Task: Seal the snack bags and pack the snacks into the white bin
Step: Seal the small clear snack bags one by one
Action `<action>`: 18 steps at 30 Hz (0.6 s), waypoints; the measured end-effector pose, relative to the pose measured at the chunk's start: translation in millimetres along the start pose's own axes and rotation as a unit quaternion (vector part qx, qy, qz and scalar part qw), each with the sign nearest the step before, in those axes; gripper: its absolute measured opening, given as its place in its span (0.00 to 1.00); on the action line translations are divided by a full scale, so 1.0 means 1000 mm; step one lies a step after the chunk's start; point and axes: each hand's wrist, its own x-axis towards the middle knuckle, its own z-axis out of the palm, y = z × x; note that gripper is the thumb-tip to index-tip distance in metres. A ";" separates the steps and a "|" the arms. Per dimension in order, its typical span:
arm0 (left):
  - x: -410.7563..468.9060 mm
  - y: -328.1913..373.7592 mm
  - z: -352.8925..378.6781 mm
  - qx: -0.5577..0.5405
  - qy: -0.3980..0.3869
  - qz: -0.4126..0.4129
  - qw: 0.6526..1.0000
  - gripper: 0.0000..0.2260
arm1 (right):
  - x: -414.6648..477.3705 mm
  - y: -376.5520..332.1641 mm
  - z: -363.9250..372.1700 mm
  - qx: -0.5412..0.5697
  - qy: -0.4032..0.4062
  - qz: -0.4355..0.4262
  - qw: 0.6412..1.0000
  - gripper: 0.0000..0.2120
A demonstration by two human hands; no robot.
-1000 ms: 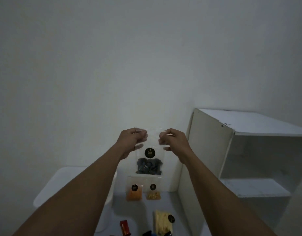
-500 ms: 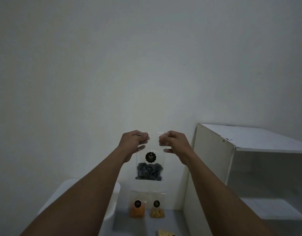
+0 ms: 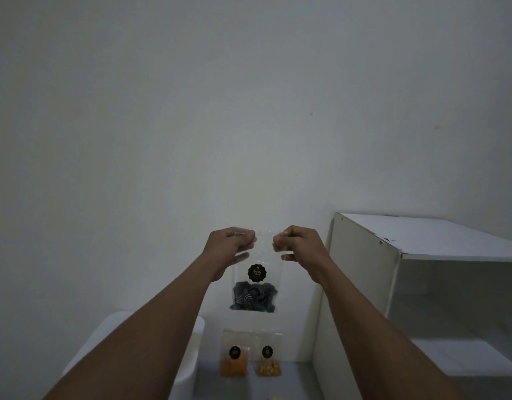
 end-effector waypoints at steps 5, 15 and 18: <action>0.005 -0.003 0.003 0.026 0.028 0.041 0.998 0.09 | 0.002 0.004 0.005 0.001 -0.024 0.019 1.000 0.04; 0.008 -0.003 0.000 0.005 0.020 0.029 0.999 0.06 | 0.015 0.001 0.011 -0.101 0.012 -0.044 0.994 0.05; 0.014 -0.001 -0.004 0.055 0.054 0.068 0.995 0.03 | 0.014 0.005 0.009 -0.067 -0.004 -0.025 0.997 0.06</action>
